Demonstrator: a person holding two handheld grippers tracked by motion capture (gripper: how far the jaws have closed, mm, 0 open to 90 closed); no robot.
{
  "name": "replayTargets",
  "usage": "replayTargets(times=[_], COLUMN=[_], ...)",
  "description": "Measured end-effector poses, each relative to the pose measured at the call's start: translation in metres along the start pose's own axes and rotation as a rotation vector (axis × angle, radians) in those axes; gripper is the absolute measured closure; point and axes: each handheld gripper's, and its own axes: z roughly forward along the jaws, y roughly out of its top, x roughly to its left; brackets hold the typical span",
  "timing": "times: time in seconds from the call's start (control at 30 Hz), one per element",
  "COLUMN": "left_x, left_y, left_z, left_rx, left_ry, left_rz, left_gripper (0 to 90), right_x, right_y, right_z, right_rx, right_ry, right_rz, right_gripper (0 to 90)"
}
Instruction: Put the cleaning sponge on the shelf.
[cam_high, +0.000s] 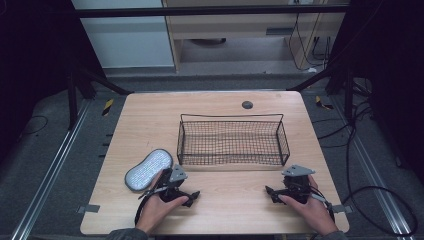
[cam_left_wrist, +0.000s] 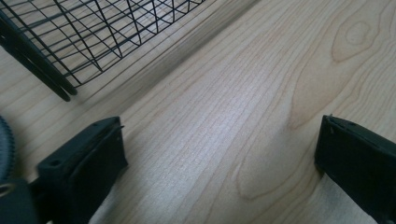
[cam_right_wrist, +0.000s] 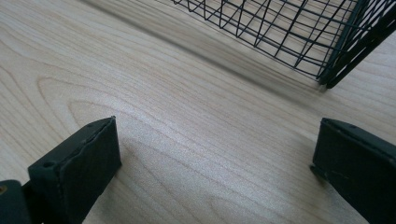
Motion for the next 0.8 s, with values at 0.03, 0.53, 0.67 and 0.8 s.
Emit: replayTargets(times=[0.03,0.53,0.67,0.8], left_x=[0.0,0.028,0.049,0.057], left_y=[0.0,0.026,0.043,0.047], left_z=[0.0,-0.057,-0.082,-0.093], left_rx=[0.0,0.024,0.062,0.148], left_ry=[0.0,0.144,0.18,0.183], left_rz=[0.0,-0.014,0.013,0.026], left_gripper=[3.4,6.0,4.3,3.4], right_x=[0.0,0.001,0.001,0.001], right_y=[0.0,-0.001,-0.001,-0.001], right_z=[0.0,-0.001,-0.001,-0.001], right_rx=[0.0,0.004,0.004,0.003], right_ry=[0.0,-0.007,-0.007,-0.007], right_rz=[0.0,0.007,0.006,0.004], right_gripper=[0.9,0.7,0.6,0.6])
